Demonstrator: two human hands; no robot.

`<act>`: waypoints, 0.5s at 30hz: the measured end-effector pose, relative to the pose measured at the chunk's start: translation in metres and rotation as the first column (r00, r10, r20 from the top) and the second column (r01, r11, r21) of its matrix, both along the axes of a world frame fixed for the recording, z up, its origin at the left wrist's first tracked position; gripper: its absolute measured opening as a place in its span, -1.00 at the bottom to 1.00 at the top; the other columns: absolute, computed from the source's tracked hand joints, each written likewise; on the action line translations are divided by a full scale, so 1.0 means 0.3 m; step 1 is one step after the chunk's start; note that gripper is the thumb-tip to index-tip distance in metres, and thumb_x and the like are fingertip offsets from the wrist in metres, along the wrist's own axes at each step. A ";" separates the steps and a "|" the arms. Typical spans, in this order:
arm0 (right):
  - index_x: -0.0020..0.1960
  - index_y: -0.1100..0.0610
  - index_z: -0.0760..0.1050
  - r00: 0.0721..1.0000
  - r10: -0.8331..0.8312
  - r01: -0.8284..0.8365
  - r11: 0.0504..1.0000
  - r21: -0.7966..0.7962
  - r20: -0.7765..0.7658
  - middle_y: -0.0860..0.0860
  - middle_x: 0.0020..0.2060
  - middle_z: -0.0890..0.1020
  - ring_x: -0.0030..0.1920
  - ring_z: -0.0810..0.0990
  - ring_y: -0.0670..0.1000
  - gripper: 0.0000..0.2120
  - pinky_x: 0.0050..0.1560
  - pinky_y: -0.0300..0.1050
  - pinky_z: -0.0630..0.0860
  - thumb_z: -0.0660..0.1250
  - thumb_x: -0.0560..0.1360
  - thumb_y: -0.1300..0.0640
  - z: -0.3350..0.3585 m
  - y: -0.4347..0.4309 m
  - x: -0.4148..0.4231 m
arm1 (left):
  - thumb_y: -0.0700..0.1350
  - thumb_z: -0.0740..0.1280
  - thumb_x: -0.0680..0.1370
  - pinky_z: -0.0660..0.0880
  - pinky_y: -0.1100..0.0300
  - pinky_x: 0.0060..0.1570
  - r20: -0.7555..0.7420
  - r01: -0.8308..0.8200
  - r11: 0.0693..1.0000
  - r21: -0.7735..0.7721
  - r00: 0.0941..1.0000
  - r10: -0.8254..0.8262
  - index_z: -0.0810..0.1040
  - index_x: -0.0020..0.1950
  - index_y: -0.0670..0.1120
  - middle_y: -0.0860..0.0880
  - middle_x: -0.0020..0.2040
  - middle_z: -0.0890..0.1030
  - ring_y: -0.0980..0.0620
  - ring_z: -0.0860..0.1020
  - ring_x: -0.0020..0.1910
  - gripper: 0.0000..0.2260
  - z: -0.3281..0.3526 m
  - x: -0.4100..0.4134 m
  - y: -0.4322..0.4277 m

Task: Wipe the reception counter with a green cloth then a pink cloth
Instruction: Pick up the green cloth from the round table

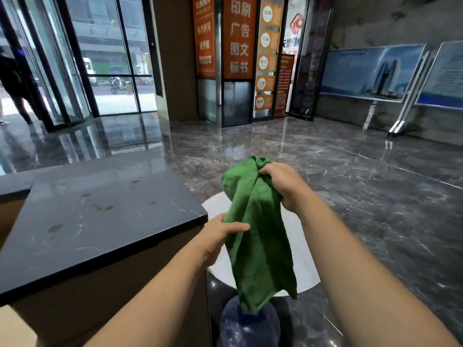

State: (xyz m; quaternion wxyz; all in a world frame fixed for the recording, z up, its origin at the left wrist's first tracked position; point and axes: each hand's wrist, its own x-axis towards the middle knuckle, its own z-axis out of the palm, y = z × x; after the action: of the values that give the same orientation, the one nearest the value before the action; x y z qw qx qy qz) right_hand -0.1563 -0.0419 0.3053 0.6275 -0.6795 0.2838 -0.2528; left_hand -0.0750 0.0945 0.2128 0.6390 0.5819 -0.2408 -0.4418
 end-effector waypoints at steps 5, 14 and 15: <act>-0.21 0.18 0.45 1.000 0.023 -0.024 0.999 0.036 0.011 0.13 -0.36 0.54 -0.39 0.51 0.08 -0.83 -0.29 -0.12 0.41 0.18 0.53 0.30 0.054 0.178 -0.008 | -0.17 0.47 0.31 0.46 -0.15 0.25 -0.096 0.146 0.989 0.033 0.985 -0.142 0.61 0.19 -0.23 -0.29 0.14 0.61 -0.26 0.57 0.11 -0.55 0.004 -0.038 0.225; -0.20 0.18 0.42 0.983 0.138 -0.126 0.987 0.098 -0.118 0.16 -0.29 0.49 -0.32 0.47 0.09 -0.83 -0.25 -0.09 0.41 0.16 0.52 0.36 -0.041 0.496 0.076 | -0.19 0.43 0.36 0.59 -0.01 0.02 -0.063 0.004 0.997 0.076 0.998 0.001 0.62 0.10 -0.26 -0.26 -0.02 0.65 -0.16 0.65 -0.12 -0.67 0.008 -0.007 0.689; -0.19 0.18 0.42 0.976 0.165 -0.152 0.983 0.101 -0.141 0.18 -0.26 0.49 -0.27 0.48 0.11 -0.84 -0.21 -0.05 0.42 0.17 0.51 0.36 -0.064 0.536 0.096 | -0.19 0.44 0.36 0.58 -0.03 0.05 -0.054 -0.015 0.995 0.100 0.998 0.021 0.61 0.10 -0.27 -0.26 -0.03 0.65 -0.17 0.65 -0.11 -0.67 0.006 0.003 0.744</act>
State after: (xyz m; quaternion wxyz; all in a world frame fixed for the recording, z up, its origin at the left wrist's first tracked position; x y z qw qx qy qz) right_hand -0.1276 0.1189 0.2862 0.6524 -0.6883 0.2858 -0.1375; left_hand -0.0742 0.3176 0.2147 0.6195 0.6028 -0.1955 -0.4633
